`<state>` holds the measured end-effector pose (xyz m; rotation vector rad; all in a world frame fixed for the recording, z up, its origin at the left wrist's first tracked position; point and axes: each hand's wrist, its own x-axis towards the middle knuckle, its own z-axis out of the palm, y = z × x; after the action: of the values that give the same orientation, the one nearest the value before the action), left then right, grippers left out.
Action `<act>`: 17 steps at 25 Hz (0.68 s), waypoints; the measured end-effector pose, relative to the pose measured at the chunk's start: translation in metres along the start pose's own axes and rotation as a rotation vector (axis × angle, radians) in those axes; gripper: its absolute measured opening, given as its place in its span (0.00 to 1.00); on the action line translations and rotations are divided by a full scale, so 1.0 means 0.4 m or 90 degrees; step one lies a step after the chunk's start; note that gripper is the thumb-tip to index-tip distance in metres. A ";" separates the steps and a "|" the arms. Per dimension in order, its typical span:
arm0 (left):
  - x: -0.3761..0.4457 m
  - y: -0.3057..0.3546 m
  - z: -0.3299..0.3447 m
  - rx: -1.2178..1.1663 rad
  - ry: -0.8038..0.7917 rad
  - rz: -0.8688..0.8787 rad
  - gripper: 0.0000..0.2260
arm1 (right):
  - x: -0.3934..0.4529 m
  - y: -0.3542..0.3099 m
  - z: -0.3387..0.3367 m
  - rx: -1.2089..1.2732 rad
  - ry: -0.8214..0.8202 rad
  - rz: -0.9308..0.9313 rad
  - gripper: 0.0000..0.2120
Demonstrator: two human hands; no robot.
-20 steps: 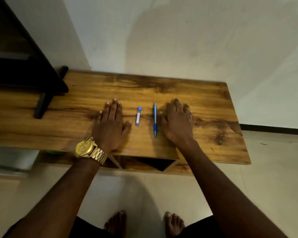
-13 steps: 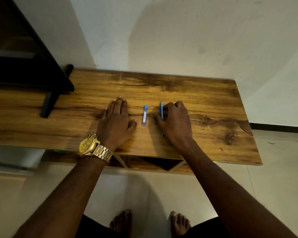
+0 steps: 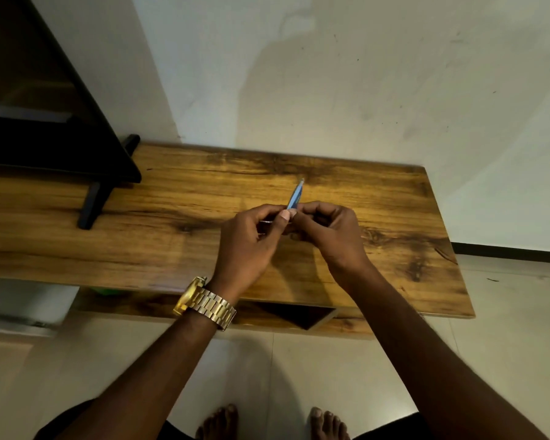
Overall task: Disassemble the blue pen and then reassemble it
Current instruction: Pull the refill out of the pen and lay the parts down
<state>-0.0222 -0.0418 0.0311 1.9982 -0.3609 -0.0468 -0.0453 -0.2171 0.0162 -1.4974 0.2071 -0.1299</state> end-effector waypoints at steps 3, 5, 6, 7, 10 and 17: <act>-0.003 -0.001 0.008 -0.061 -0.007 -0.004 0.09 | -0.013 -0.003 -0.014 0.076 -0.005 0.044 0.09; -0.003 -0.007 0.006 -0.091 -0.002 -0.031 0.07 | -0.008 -0.011 -0.029 0.077 0.037 0.047 0.08; -0.003 -0.008 0.007 -0.089 0.002 -0.043 0.06 | 0.000 -0.016 -0.039 0.085 0.072 0.040 0.06; -0.002 -0.009 0.008 -0.079 0.002 -0.047 0.06 | 0.010 -0.020 -0.049 0.095 0.097 0.035 0.06; -0.007 -0.010 0.015 -0.014 -0.012 -0.015 0.08 | 0.029 -0.022 -0.076 0.093 0.089 0.043 0.05; -0.011 -0.004 0.026 0.019 -0.019 -0.004 0.08 | 0.053 -0.018 -0.095 0.089 0.005 0.059 0.08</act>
<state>-0.0279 -0.0492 0.0246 2.0297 -0.3768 -0.0754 -0.0323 -0.2592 0.0199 -1.3455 0.2687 -0.0745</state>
